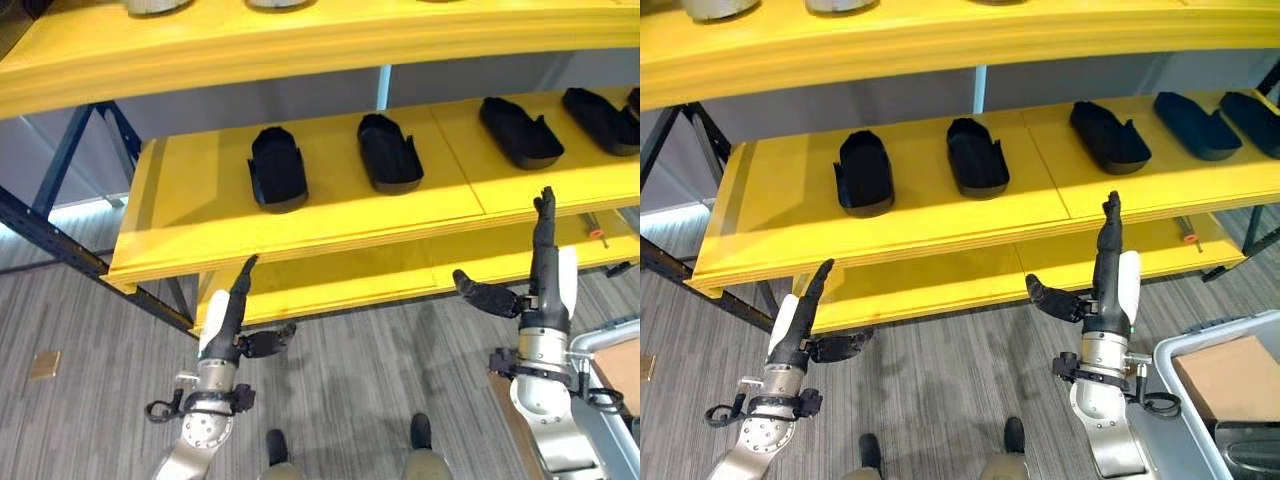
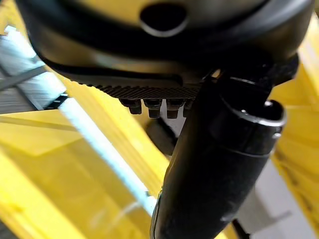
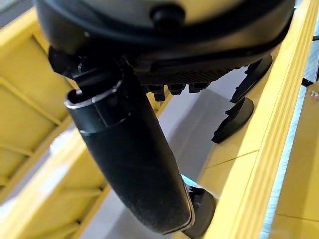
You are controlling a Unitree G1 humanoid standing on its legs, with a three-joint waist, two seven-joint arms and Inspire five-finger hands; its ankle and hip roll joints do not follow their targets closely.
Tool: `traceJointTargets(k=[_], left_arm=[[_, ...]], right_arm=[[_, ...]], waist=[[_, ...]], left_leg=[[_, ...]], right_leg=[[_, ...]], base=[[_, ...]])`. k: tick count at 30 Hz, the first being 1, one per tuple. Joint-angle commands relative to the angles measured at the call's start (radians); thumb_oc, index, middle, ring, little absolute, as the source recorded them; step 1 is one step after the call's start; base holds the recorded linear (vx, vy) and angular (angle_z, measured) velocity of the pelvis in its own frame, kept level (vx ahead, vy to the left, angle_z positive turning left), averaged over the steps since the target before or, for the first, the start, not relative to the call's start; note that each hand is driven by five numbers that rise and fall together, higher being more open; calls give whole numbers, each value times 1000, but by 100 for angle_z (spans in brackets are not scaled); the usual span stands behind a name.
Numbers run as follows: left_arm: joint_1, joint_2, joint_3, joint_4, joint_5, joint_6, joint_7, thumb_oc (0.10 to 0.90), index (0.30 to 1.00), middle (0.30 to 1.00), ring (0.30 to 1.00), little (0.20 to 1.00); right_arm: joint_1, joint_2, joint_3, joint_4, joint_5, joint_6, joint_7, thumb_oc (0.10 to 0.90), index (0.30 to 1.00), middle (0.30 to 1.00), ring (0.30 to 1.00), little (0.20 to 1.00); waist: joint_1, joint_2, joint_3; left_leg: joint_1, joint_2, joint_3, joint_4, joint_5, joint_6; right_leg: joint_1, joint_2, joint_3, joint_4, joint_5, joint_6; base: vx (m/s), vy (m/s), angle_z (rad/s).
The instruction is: Move parts from the plastic box to the shelf.
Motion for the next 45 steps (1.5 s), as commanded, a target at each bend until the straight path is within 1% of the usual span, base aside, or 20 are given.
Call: traceJointTargets(k=[1, 8, 9, 11, 12, 13, 15, 16, 17, 18, 19, 20, 25, 27, 33, 35, 36, 38, 41, 45], left_arm=[[-93, 47, 100, -51, -108, -116, 26, 900, 1000, 1000, 1000, 1000], [-87, 25, 101, -53, -61, -95, 26, 900, 1000, 1000, 1000, 1000], [-91, 19, 95, -49, -58, -97, 18, 900, 1000, 1000, 1000, 1000], [-87, 1, 99, -39, -84, -97, 11, 900, 1000, 1000, 1000, 1000], [-94, -4, 95, -29, -81, -93, 3, 900, 1000, 1000, 1000, 1000], [-94, -4, 93, -29, -81, -93, 3, 900, 1000, 1000, 1000, 1000], [-82, -8, 91, -26, -64, -94, -2, 900, 1000, 1000, 1000, 1000], [-83, -10, 86, -24, -42, -99, -6, 900, 1000, 1000, 1000, 1000], [-82, -11, 82, -26, -30, -100, -5, 900, 1000, 1000, 1000, 1000], [-82, -5, 80, -35, -14, -103, 0, 900, 1000, 1000, 1000, 1000], [-81, -5, 83, -34, -16, -107, 2, 900, 1000, 1000, 1000, 1000], [-76, -6, 72, -41, -30, -120, -10, 900, 1000, 1000, 1000, 1000], [-95, -3, 70, -57, -57, -129, -11, 900, 1000, 1000, 1000, 1000], [-131, 2, 60, -56, -49, -131, 9, 900, 1000, 1000, 1000, 1000], [-157, 10, 53, -49, -45, -128, 32, 900, 1000, 1000, 1000, 1000], [-179, 19, 66, -50, -48, -119, 58, 900, 1000, 1000, 1000, 1000], [-180, 19, 66, -50, -48, -119, 58, 900, 1000, 1000, 1000, 1000], [-189, 10, 66, -41, -56, -110, 82, 900, 1000, 1000, 1000, 1000], [-188, 8, 83, -37, -38, -104, 111, 900, 1000, 1000, 1000, 1000], [-189, 4, 83, -26, -25, -98, 115, 900, 1000, 1000, 1000, 1000]], right_arm=[[-129, -31, -45, -103, 33, -118, -12, 900, 1000, 1000, 1000, 1000], [-168, -82, -58, -109, 13, -131, -11, 900, 1000, 1000, 1000, 1000], [-181, -86, -62, -92, 13, -129, -14, 900, 1000, 1000, 1000, 1000], [-163, -90, -81, -85, 14, -129, -11, 900, 1000, 1000, 1000, 1000], [-133, -96, -111, -76, 20, -125, -9, 900, 1000, 1000, 1000, 1000], [-130, -96, -113, -77, 21, -125, -8, 900, 1000, 1000, 1000, 1000], [-85, -97, -134, -77, 30, -125, 22, 900, 1000, 1000, 1000, 1000], [-75, -99, -137, -70, 29, -128, 40, 900, 1000, 1000, 1000, 1000], [-77, -99, -135, -65, 26, -132, 45, 900, 1000, 1000, 1000, 1000], [-103, -93, -114, -44, 37, -138, 56, 900, 1000, 1000, 1000, 1000], [-122, -89, -104, -37, 43, -141, 60, 900, 1000, 1000, 1000, 1000], [-153, -79, -85, -30, 50, -147, 86, 900, 1000, 1000, 1000, 1000], [-128, -56, -87, -28, 79, -135, 105, 900, 1000, 1000, 1000, 1000], [-145, -39, -69, -24, 101, -135, 112, 900, 1000, 1000, 1000, 1000], [-180, -32, -29, -26, 91, -125, 118, 900, 1000, 1000, 1000, 1000], [-236, -22, -3, -26, 69, -113, 106, 900, 1000, 1000, 1000, 1000], [-238, -22, -3, -25, 69, -113, 106, 900, 1000, 1000, 1000, 1000], [-326, -2, 48, 8, 47, -91, 84, 900, 1000, 1000, 1000, 1000], [-405, 5, 78, 28, 28, -70, 59, 900, 1000, 1000, 1000, 1000], [-396, 11, 78, 28, 33, -70, 59, 900, 1000, 1000, 1000, 1000]], waist=[[6, -35, -18], [9, -13, -6], [29, -15, 9], [29, -20, 5], [29, -27, 1], [29, -28, 1], [32, -34, -3], [43, -40, -2], [51, -39, 0], [73, -42, 0], [80, -37, 3], [65, -28, -11], [48, -37, -23], [22, -43, -24], [20, -48, -5], [60, -35, 27], [59, -35, 25], [76, -14, 36], [88, -20, 57], [92, -54, 43]], left_leg=[[52, 55, -25, -7, -22, 47], [44, 131, -70, 8, 118, 49], [14, 95, -156, 56, 132, 71], [-12, 70, -179, 72, 141, 78], [-33, 11, -196, 53, 127, 80], [-32, 8, -197, 54, 125, 83], [-58, -133, -241, 23, 57, 92], [-123, -248, -294, 37, 29, 99], [-150, -295, -336, 60, 24, 107], [-174, -388, -459, 88, -1, 120], [-182, -413, -499, 100, 1, 128], [-138, -409, -517, 58, -13, 154], [-115, -403, -464, 69, -40, 178], [-95, -393, -401, 76, -73, 207], [-84, -376, -301, 97, -121, 238], [-78, -331, -196, 116, -153, 233], [-76, -332, -199, 115, -159, 234], [-32, -270, -101, 87, -174, 211], [-9, -246, -29, 61, -172, 194], [19, -249, 11, 48, -186, 174]], right_leg=[[-45, 96, -4, 232, -207, -112], [-105, 183, 30, 369, -293, -185], [-84, 196, 47, 337, -286, -196], [-52, 199, 49, 274, -261, -201], [-10, 198, 47, 195, -238, -206], [-2, 195, 46, 184, -235, -204], [45, 200, 51, 90, -192, -199], [61, 214, 62, 49, -150, -194], [56, 226, 76, 36, -130, -189], [60, 249, 126, 17, -114, -182], [59, 261, 156, 9, -102, -179], [61, 285, 229, -10, -90, -181], [70, 281, 273, -13, -89, -177], [46, 295, 360, 36, -92, -166], [-15, 330, 458, 124, -102, -145], [-80, 216, 216, 183, -87, -110], [-77, 215, 214, 181, -93, -109], [-128, 65, -42, 149, -35, -101], [-172, -12, -160, 55, 67, -60], [-112, -16, -209, -29, 84, -48]], base=[[-91, -226, -19], [-45, -304, -17], [35, -390, -33], [72, -236, -68], [100, -123, -38], [121, -118, 16], [88, -78, -23], [17, -97, -54], [45, -109, -65], [7, -33, -119], [93, 92, -149], [75, 167, -227], [77, 121, -64], [68, 172, -122], [26, 77, -72], [-15, 1, -126], [-2, -35, -131], [33, -60, -136], [33, -99, -145], [118, -158, -44]])
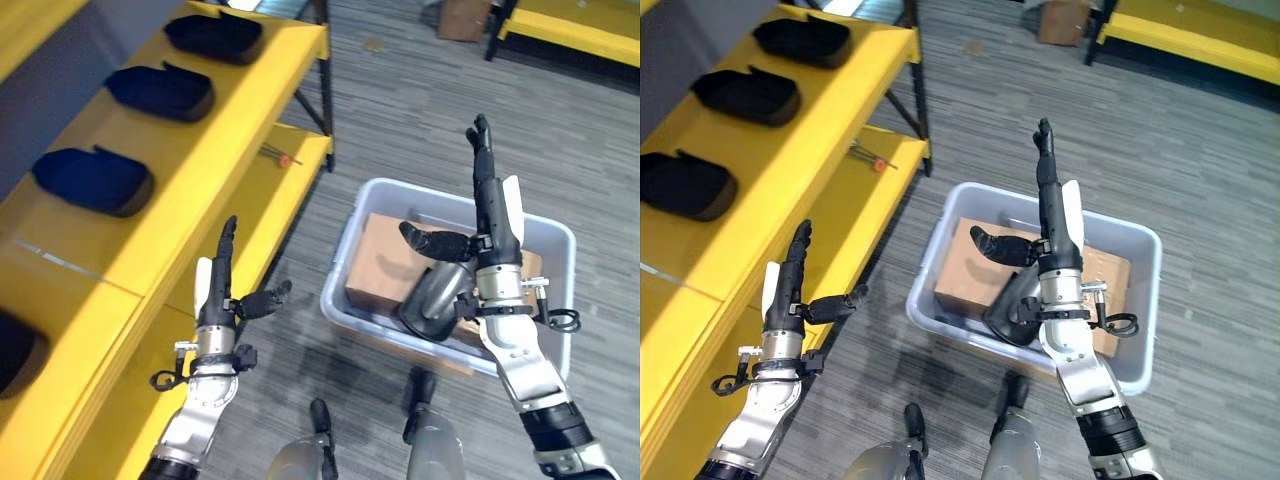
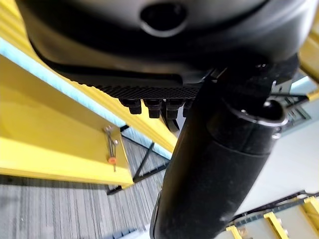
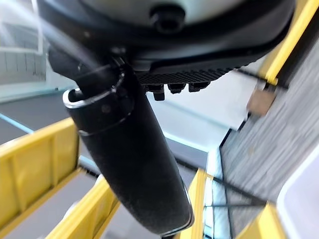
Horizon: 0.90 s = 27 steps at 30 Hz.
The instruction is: Move parts from the plastic box to the shelf.
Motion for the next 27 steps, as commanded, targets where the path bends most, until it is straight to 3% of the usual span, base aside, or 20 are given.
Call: traceJointTargets(k=[1, 12, 15, 16, 17, 18, 19, 21, 23, 25, 26, 27], left_arm=[[1, 31, 63, -128, 55, -69, 49, 900, 1000, 1000, 1000, 1000], [-23, 1, 51, -125, 34, -68, 42, 900, 1000, 1000, 1000, 1000], [-37, -5, 46, -116, 29, -66, 40, 900, 1000, 1000, 1000, 1000], [-42, -15, 41, -112, 26, -68, 39, 900, 1000, 1000, 1000, 1000], [-44, -15, 39, -111, 24, -68, 40, 900, 1000, 1000, 1000, 1000], [-49, -16, 35, -111, 18, -70, 42, 900, 1000, 1000, 1000, 1000], [-55, -15, 34, -112, 15, -69, 46, 900, 1000, 1000, 1000, 1000], [-56, -14, 30, -111, 11, -66, 46, 900, 1000, 1000, 1000, 1000], [-39, -6, 39, -111, 18, -62, 55, 900, 1000, 1000, 1000, 1000], [-31, -4, 50, -106, 18, -60, 64, 900, 1000, 1000, 1000, 1000], [-31, -5, 49, -105, 18, -61, 64, 900, 1000, 1000, 1000, 1000], [-22, -12, 58, -99, 21, -64, 65, 900, 1000, 1000, 1000, 1000]], right_arm=[[-25, -7, -39, -100, -19, -64, -39, 900, 1000, 1000, 1000, 1000], [-9, -33, -67, -102, 13, -82, -56, 900, 1000, 1000, 1000, 1000], [-8, -40, -73, -105, 13, -83, -62, 900, 1000, 1000, 1000, 1000], [-8, -47, -71, -111, 12, -86, -66, 900, 1000, 1000, 1000, 1000], [-12, -51, -70, -112, 11, -87, -66, 900, 1000, 1000, 1000, 1000], [-20, -56, -64, -112, 12, -88, -66, 900, 1000, 1000, 1000, 1000], [-27, -58, -63, -110, 11, -88, -69, 900, 1000, 1000, 1000, 1000], [-37, -58, -63, -99, 11, -86, -75, 900, 1000, 1000, 1000, 1000], [-33, -53, -59, -75, 15, -82, -88, 900, 1000, 1000, 1000, 1000], [-30, -55, -57, -72, 16, -80, -93, 900, 1000, 1000, 1000, 1000], [-30, -56, -56, -72, 16, -80, -93, 900, 1000, 1000, 1000, 1000], [-21, -63, -62, -71, 20, -77, -90, 900, 1000, 1000, 1000, 1000]], waist=[[9, -40, -82], [-45, -21, -125], [-53, -14, -120], [-53, -10, -105], [-50, -14, -98], [-39, -15, -77], [-35, -20, -70], [-35, -34, -58], [-20, -66, -47], [-14, -59, -41], [-12, -57, -45], [-16, -37, -49]], left_leg=[[41, -6, -66, 29, -95, -16], [50, 103, -75, 60, -68, -94], [35, 122, -89, 134, -54, -110], [4, 132, -101, 251, -35, -117], [-25, 125, -119, 308, -11, -117], [-76, 96, -177, 413, 4, -123], [-109, 82, -200, 437, 18, -120], [-155, 108, -206, 407, 30, -106], [-173, 188, -231, 272, 51, -102], [-178, 238, -266, 124, 112, -130], [-164, 241, -259, 92, 130, -134], [-158, 262, -251, 12, 162, -166]], right_leg=[[47, 106, 24, -22, 99, -47], [124, 208, 17, -88, 35, -100], [150, 233, 19, -93, 9, -124], [177, 245, 24, -94, -14, -142], [184, 245, 26, -98, -15, -152], [188, 251, 36, -97, -20, -162], [190, 250, 37, -99, -25, -167], [192, 243, 38, -101, -21, -160], [185, 214, 69, -100, -7, -133], [176, 199, 97, -104, -10, -105], [173, 203, 99, -104, -10, -106], [167, 184, 116, -104, -11, -82]], base=[[186, -232, 28], [146, -214, -3], [107, -179, 12], [67, -116, 10], [74, -127, 15], [9, -54, 10], [9, -35, -7], [48, 22, -10], [117, 178, 11], [70, 248, -18], [82, 353, -37], [87, 382, -48]])
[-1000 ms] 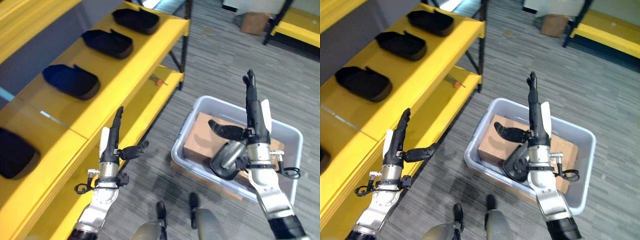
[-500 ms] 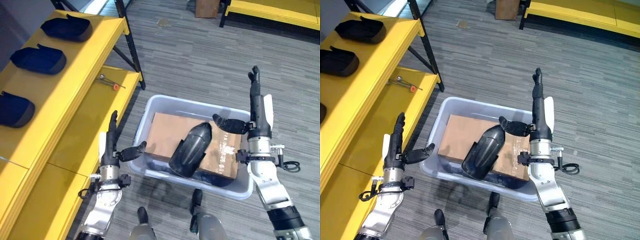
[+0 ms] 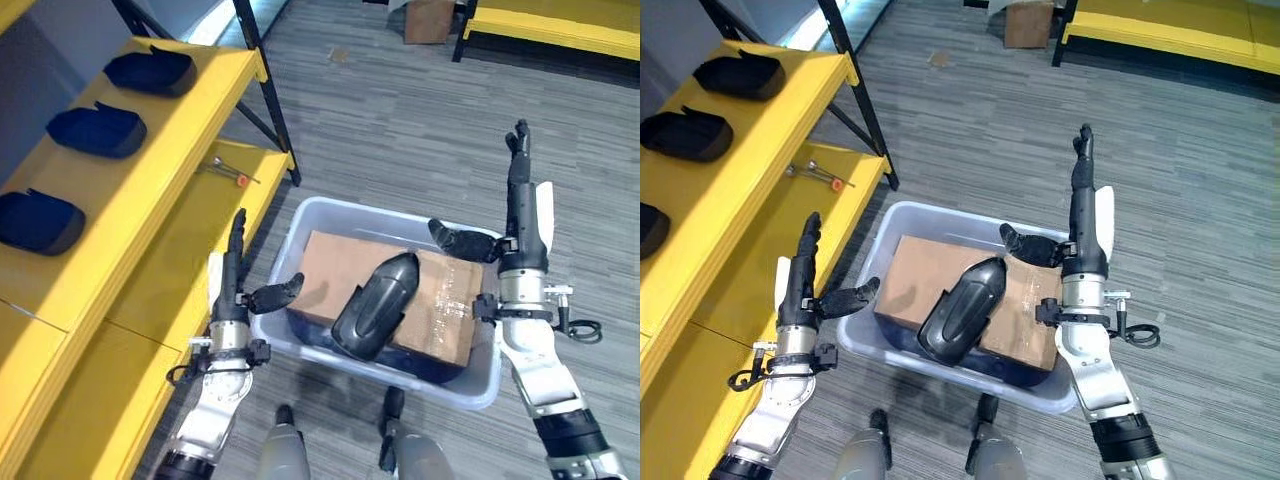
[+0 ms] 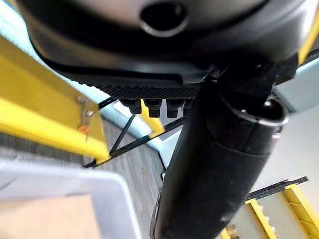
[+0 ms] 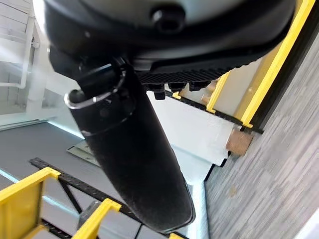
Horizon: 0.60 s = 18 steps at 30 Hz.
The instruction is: Move parts from the plastic box to the shelf.
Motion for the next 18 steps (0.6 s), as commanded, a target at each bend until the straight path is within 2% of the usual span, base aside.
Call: traceJointTargets(k=[1, 4, 5, 8, 11, 15, 17, 18], left_arm=[[20, 33, 95, -108, 34, -81, 55, 900, 1000, 1000, 1000, 1000], [28, 38, 102, -115, 49, -83, 51, 900, 1000, 1000, 1000, 1000], [30, 49, 109, -121, 48, -88, 52, 900, 1000, 1000, 1000, 1000], [23, 83, 124, -120, 56, -98, 54, 900, 1000, 1000, 1000, 1000], [25, 107, 149, -131, 73, -101, 64, 900, 1000, 1000, 1000, 1000], [34, 133, 180, -156, 102, -101, 62, 900, 1000, 1000, 1000, 1000], [40, 150, 193, -175, 110, -104, 62, 900, 1000, 1000, 1000, 1000], [46, 161, 197, -190, 113, -102, 55, 900, 1000, 1000, 1000, 1000]], right_arm=[[-53, -54, 4, -73, 25, -99, -27, 900, 1000, 1000, 1000, 1000], [-40, -54, 0, -75, 26, -93, -13, 900, 1000, 1000, 1000, 1000], [-33, -44, -2, -63, 40, -86, -1, 900, 1000, 1000, 1000, 1000], [-26, -48, 1, -43, 16, -64, 13, 900, 1000, 1000, 1000, 1000], [-5, -90, -30, -16, -78, -35, 5, 900, 1000, 1000, 1000, 1000], [23, -194, -77, -6, -229, -8, 1, 900, 1000, 1000, 1000, 1000], [40, -275, -88, -6, -304, 1, 7, 900, 1000, 1000, 1000, 1000], [55, -342, -87, -7, -338, 6, 45, 900, 1000, 1000, 1000, 1000]], waist=[[5, 30, -71], [5, 42, -82], [2, 41, -77], [11, 15, -61], [17, -21, -44], [17, -55, -33], [18, -70, -26], [17, -77, -19]], left_leg=[[54, 1, 22, -72, 36, -26], [85, -10, 70, -92, 11, -33], [106, -36, 109, -79, -13, -23], [111, -78, 171, -43, -60, 3], [96, -110, 203, 2, -103, 20], [67, -128, 211, 22, -120, 28], [52, -128, 209, 28, -120, 27], [48, -124, 206, 32, -123, 24]], right_leg=[[52, -40, 93, -39, -19, 148], [49, -51, 113, -39, -8, 155], [45, -73, 129, -39, 16, 170], [21, -119, 166, -39, 47, 195], [-8, -150, 182, -39, 65, 211], [-34, -168, 179, -39, 77, 222], [-44, -172, 174, -39, 81, 222], [-45, -171, 167, -37, 77, 223]], base=[[120, 488, -51], [103, 289, -97], [78, 346, -80], [33, 323, -28], [4, 195, -50], [-6, 51, -3], [0, 0, 0], [0, 0, 0]])
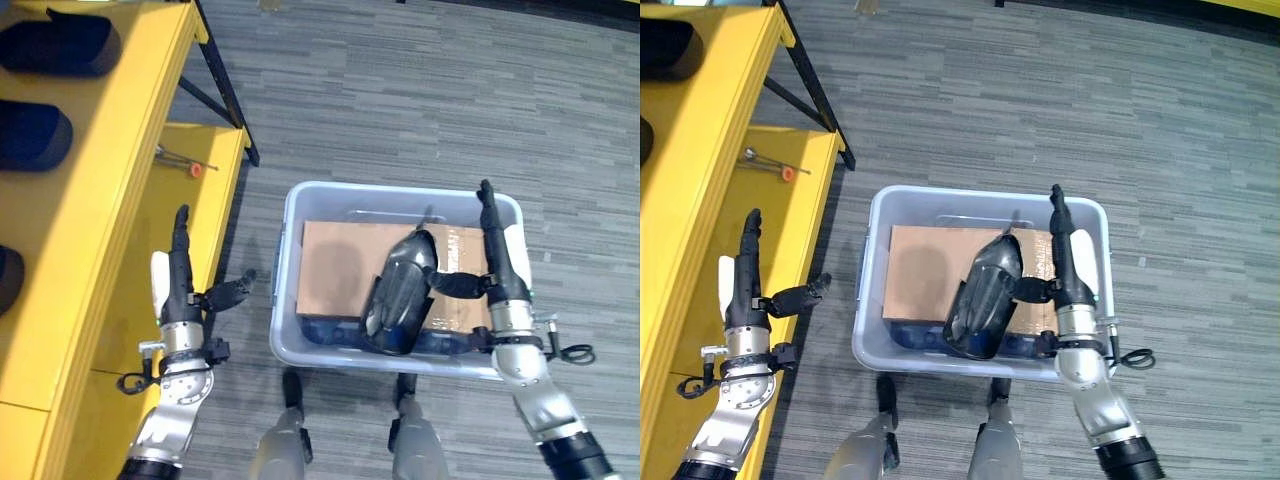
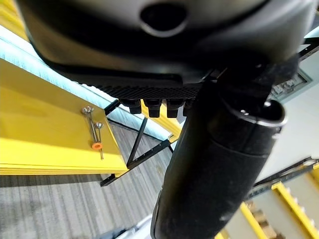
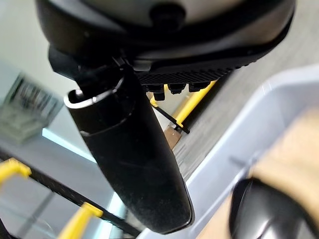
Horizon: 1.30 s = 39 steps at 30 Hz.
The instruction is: Move parts from the plastic box to the shelf.
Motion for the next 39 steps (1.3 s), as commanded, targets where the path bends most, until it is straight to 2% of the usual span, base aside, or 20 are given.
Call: traceJointTargets(k=[1, 3, 4, 5, 6, 7, 9, 11, 16, 20, 22, 25, 27, 39], left_arm=[[-11, 74, 56, -147, 57, -101, 17, 900, 1000, 1000, 1000, 1000], [3, 85, 58, -157, 52, -101, 1, 900, 1000, 1000, 1000, 1000], [4, 82, 57, -157, 51, -101, 1, 900, 1000, 1000, 1000, 1000], [13, 92, 58, -156, 47, -102, -7, 900, 1000, 1000, 1000, 1000], [18, 113, 55, -171, 36, -91, -31, 900, 1000, 1000, 1000, 1000], [17, 111, 56, -171, 36, -90, -31, 900, 1000, 1000, 1000, 1000], [23, 127, 59, -171, 31, -89, -36, 900, 1000, 1000, 1000, 1000], [16, 132, 50, -177, 26, -85, -42, 900, 1000, 1000, 1000, 1000], [-16, 137, 19, -177, 31, -80, -49, 900, 1000, 1000, 1000, 1000], [-30, 136, 13, -175, 35, -78, -48, 900, 1000, 1000, 1000, 1000], [-58, 143, -14, -174, 33, -80, -44, 900, 1000, 1000, 1000, 1000], [-78, 146, -18, -168, 31, -82, -35, 900, 1000, 1000, 1000, 1000], [-87, 136, -24, -166, 31, -81, -28, 900, 1000, 1000, 1000, 1000], [-125, 98, -69, -165, 39, -78, -4, 900, 1000, 1000, 1000, 1000]], right_arm=[[-49, -167, -101, -73, -140, -42, 8, 900, 1000, 1000, 1000, 1000], [-18, -253, -124, -88, -166, -47, 31, 900, 1000, 1000, 1000, 1000], [-15, -256, -126, -88, -166, -48, 31, 900, 1000, 1000, 1000, 1000], [1, -324, -128, -86, -194, -54, 48, 900, 1000, 1000, 1000, 1000], [14, -482, -97, -54, -273, -46, 99, 900, 1000, 1000, 1000, 1000], [11, -484, -95, -52, -274, -46, 99, 900, 1000, 1000, 1000, 1000], [9, -597, -74, -42, -356, -45, 111, 900, 1000, 1000, 1000, 1000], [-17, -655, -41, -33, -395, -44, 135, 900, 1000, 1000, 1000, 1000], [-113, -737, 84, -18, -473, -57, 162, 900, 1000, 1000, 1000, 1000], [-202, -749, 196, -10, -508, -70, 178, 900, 1000, 1000, 1000, 1000], [-259, -754, 290, 6, -552, -79, 188, 900, 1000, 1000, 1000, 1000], [-366, -738, 408, 30, -583, -80, 184, 900, 1000, 1000, 1000, 1000], [-408, -720, 450, 39, -600, -77, 177, 900, 1000, 1000, 1000, 1000], [-527, -594, 524, 11, -608, -52, 129, 900, 1000, 1000, 1000, 1000]], waist=[[-14, -37, -46], [-17, -47, -35], [-17, -44, -36], [-18, -49, -26], [-15, -57, -3], [-16, -57, -3], [-14, -63, 13], [-12, -62, 22], [-7, -53, 54], [-8, -44, 70], [7, -35, 86], [3, -26, 97], [-2, -19, 99], [-15, 15, 99]], left_leg=[[-30, 84, 1, 128, -72, -27], [-46, 90, -3, 137, -71, -32], [-47, 90, -3, 139, -71, -32], [-54, 95, -7, 147, -72, -36], [-64, 108, -11, 153, -71, -46], [-67, 107, -11, 153, -66, -45], [-73, 116, -14, 152, -60, -51], [-77, 124, -13, 150, -53, -56], [-88, 140, -19, 143, -40, -65], [-93, 150, -22, 140, -33, -70], [-101, 154, -29, 142, -28, -73], [-111, 158, -33, 145, -26, -77], [-119, 159, -35, 144, -22, -78], [-159, 159, -30, 141, -19, -80]], right_leg=[[36, -27, 4, 3, -17, 26], [25, -26, -3, 12, -17, 24], [24, -26, -3, 13, -17, 23], [18, -24, -7, 24, -22, 21], [8, -16, -16, 41, -31, 17], [5, -17, -15, 41, -27, 16], [-8, -13, -18, 51, -30, 13], [-20, -9, -19, 58, -32, 11], [-46, 7, -19, 85, -49, 2], [-61, 15, -17, 105, -61, -4], [-72, 17, -22, 122, -71, -8], [-88, 23, -22, 134, -77, -12], [-100, 25, -22, 143, -81, -14], [-164, 29, -16, 178, -95, -22]], base=[[-29, -42, -3], [-22, -24, -2], [-18, -36, 1], [-19, -81, 1], [-33, -82, 0], [-11, -83, 1], [-29, -61, 4], [-30, -67, 3], [-20, -72, -1], [-22, -62, 2], [-29, -79, -2], [-34, -79, 2], [-26, -59, 2], [-18, -36, -3]])
